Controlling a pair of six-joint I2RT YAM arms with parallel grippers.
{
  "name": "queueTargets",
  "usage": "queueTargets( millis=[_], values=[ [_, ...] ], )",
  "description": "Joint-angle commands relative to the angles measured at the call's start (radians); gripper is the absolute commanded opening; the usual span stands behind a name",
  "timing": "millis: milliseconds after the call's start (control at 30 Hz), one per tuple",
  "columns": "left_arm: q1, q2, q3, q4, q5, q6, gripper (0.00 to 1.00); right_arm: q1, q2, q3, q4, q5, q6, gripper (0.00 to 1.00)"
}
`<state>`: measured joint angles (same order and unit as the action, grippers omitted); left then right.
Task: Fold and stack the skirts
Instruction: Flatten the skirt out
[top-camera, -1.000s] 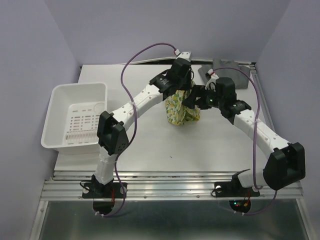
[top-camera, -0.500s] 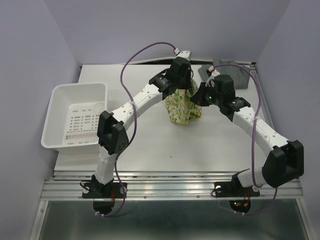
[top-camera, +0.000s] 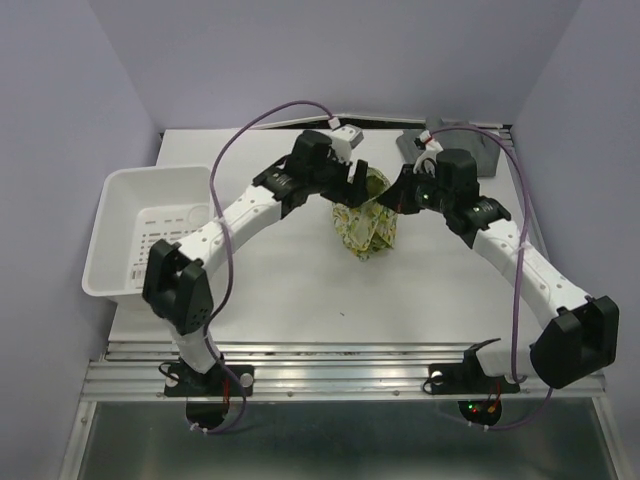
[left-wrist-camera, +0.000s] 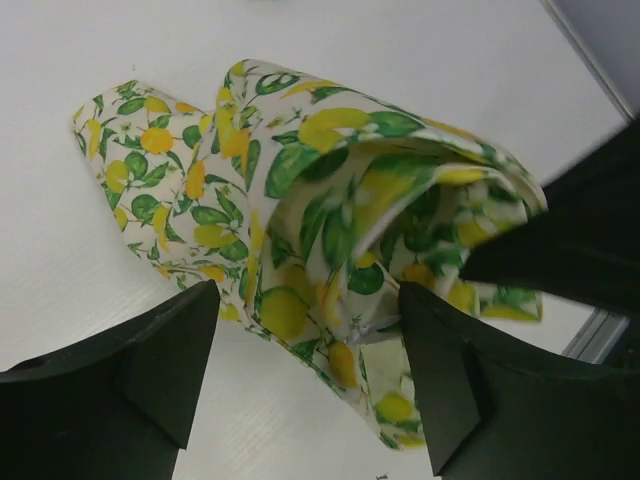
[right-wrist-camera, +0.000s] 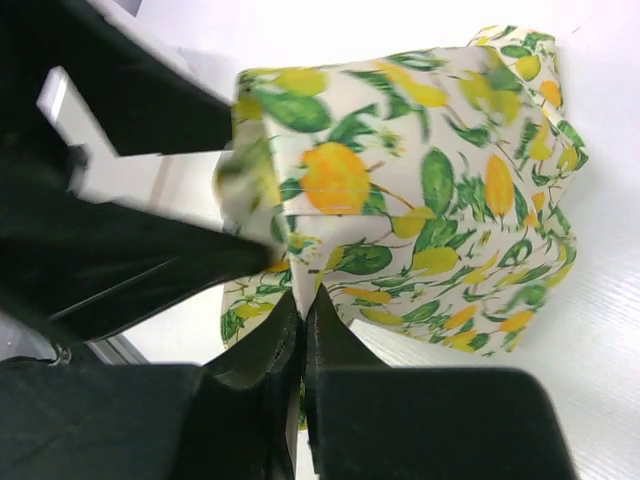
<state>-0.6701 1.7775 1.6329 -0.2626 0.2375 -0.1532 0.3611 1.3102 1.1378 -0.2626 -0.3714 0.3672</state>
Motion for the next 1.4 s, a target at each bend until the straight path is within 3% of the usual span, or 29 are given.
queueTargets(
  millis=[0,100,133,200,467,700,1367],
  values=[
    [0.064,-0.266,-0.265,0.151,0.235,0.145,0.85,-0.016,0.015,0.043,0.039,-0.023,0.051,0.01],
    [0.066,-0.372,-0.415,0.174,0.237,0.182,0.85,-0.016,0.032,0.056,0.052,-0.018,0.091,0.01],
    [0.066,-0.409,-0.447,0.192,0.235,0.17,0.92,-0.025,0.037,0.059,0.054,-0.014,0.114,0.01],
    [0.058,-0.435,-0.529,0.21,0.215,0.159,0.95,-0.025,0.053,0.063,0.066,-0.012,0.133,0.01],
    [-0.042,-0.471,-0.671,0.304,0.057,-0.015,0.96,-0.034,0.109,0.103,0.077,0.063,0.252,0.01],
    [-0.155,-0.371,-0.584,0.368,-0.012,-0.14,0.89,-0.034,0.172,0.12,0.1,0.029,0.354,0.01],
    [-0.161,-0.139,-0.377,0.274,-0.151,-0.194,0.61,-0.034,0.169,0.122,0.103,0.023,0.409,0.01]
  ],
)
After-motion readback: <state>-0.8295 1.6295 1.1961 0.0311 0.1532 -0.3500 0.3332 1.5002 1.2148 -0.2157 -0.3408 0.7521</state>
